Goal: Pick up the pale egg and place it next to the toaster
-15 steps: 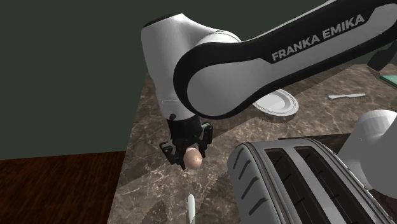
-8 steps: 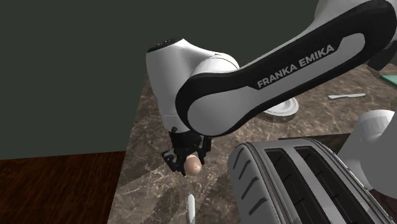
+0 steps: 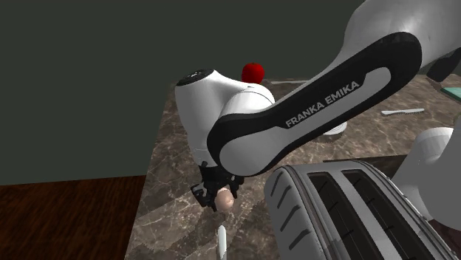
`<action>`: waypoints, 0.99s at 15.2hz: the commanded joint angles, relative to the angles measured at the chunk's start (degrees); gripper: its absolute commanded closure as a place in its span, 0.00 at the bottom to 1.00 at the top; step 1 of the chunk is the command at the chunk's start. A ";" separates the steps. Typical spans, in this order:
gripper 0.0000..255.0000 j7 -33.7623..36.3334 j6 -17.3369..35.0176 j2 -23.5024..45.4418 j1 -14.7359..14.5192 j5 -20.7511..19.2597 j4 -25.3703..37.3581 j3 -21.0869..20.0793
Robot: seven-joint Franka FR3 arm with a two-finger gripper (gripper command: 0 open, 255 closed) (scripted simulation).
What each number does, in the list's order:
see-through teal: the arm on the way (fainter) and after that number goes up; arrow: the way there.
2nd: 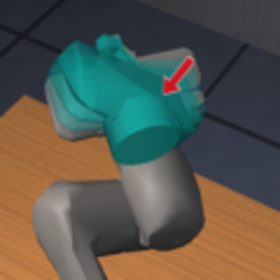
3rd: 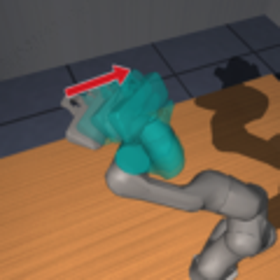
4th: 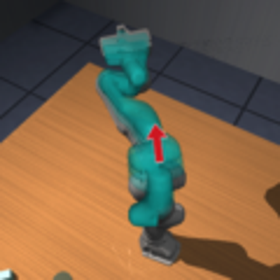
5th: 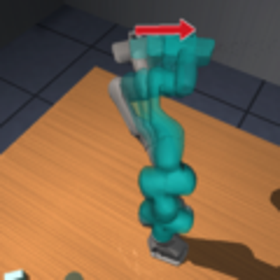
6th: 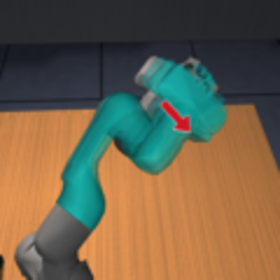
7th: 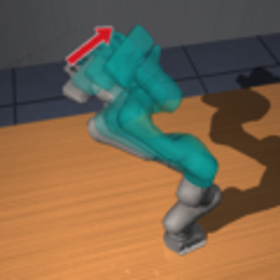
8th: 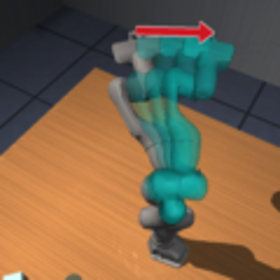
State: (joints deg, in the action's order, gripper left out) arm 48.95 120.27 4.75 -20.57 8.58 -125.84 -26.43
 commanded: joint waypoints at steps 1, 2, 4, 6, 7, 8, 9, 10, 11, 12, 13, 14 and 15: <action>1.00 0.12 0.67 0.58 -0.06 -0.23 -0.09 0.00; 1.00 0.12 0.67 0.58 -0.07 -0.23 -0.08 0.00; 1.00 0.12 0.67 0.58 -0.07 -0.24 -0.08 0.00; 1.00 0.12 0.67 0.58 -0.07 -0.24 -0.08 0.00; 1.00 0.12 0.67 0.58 -0.07 -0.24 -0.08 0.00; 1.00 0.12 0.67 0.58 -0.07 -0.24 -0.08 0.00; 0.00 0.12 0.67 0.58 -0.07 -0.23 -0.08 0.00; 0.00 0.12 0.67 0.58 -0.07 -0.24 -0.08 0.00; 0.00 0.12 0.67 0.58 -0.07 -0.24 -0.08 0.00; 0.00 0.12 0.67 0.58 -0.07 -0.24 -0.08 0.00; 0.00 0.12 0.67 0.58 -0.07 -0.24 -0.08 0.00; 0.00 0.12 0.67 0.58 -0.07 -0.24 -0.08 0.00; 0.00 -0.06 -1.29 -0.22 0.14 -0.05 1.11 0.10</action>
State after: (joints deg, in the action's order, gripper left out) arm 48.84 119.99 4.75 -20.48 8.52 -125.51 -26.35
